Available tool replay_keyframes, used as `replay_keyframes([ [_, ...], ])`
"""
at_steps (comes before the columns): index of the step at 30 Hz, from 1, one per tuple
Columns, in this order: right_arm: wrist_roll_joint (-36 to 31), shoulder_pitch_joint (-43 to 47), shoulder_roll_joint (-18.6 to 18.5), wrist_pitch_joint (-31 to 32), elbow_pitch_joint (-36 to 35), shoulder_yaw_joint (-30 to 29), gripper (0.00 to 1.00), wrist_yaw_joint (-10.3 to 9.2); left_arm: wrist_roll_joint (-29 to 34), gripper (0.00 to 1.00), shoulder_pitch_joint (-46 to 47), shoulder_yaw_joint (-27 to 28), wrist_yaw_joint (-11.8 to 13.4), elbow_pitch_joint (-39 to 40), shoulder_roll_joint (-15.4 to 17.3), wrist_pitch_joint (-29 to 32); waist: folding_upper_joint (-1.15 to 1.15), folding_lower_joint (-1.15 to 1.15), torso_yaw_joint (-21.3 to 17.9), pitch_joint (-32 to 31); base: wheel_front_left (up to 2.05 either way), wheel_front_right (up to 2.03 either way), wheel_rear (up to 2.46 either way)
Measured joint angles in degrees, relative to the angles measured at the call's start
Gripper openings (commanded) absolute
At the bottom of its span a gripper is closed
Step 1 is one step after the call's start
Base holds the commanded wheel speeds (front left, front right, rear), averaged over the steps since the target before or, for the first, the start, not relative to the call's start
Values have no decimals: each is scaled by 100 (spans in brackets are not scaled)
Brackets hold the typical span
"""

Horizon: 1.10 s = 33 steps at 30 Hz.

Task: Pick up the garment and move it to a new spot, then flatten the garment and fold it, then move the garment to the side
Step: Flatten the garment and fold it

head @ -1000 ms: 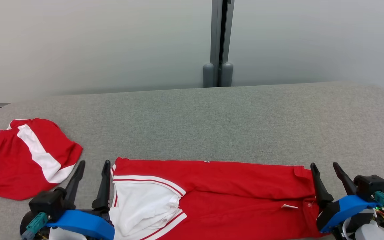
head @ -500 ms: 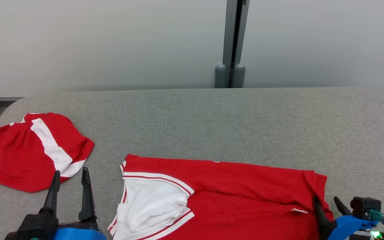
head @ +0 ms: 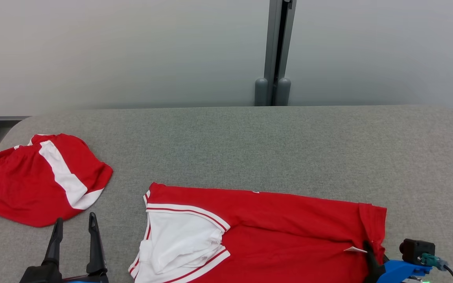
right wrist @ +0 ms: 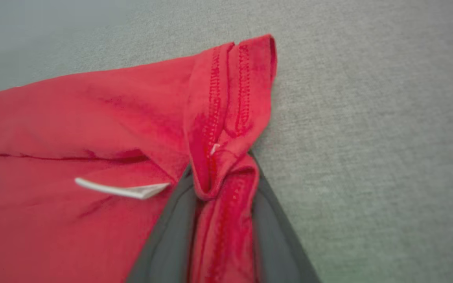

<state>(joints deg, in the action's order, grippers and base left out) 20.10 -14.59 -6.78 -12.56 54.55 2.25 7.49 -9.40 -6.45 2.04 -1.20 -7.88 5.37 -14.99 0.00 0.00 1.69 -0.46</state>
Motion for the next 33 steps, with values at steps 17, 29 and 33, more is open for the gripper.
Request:
replay_keyframes([
  [17, 381, -72, -1274, -218, -87, -611, 0, 1, 436, 100, -48, 304, -193, -40, -191, 0, 0, 0, -126, -88, 0, 0, 0],
  [29, 259, 221, -915, -241, -1193, -488, 0, 0, 488, 100, -52, 371, -271, -56, -219, 0, 0, 0, -253, -105, 0, 0, 0],
  [33, 148, 344, -610, -219, -1773, -205, 0, 0, 495, 100, -51, 348, -287, -71, -227, 0, 0, 0, -251, -98, 0, 0, 0],
])
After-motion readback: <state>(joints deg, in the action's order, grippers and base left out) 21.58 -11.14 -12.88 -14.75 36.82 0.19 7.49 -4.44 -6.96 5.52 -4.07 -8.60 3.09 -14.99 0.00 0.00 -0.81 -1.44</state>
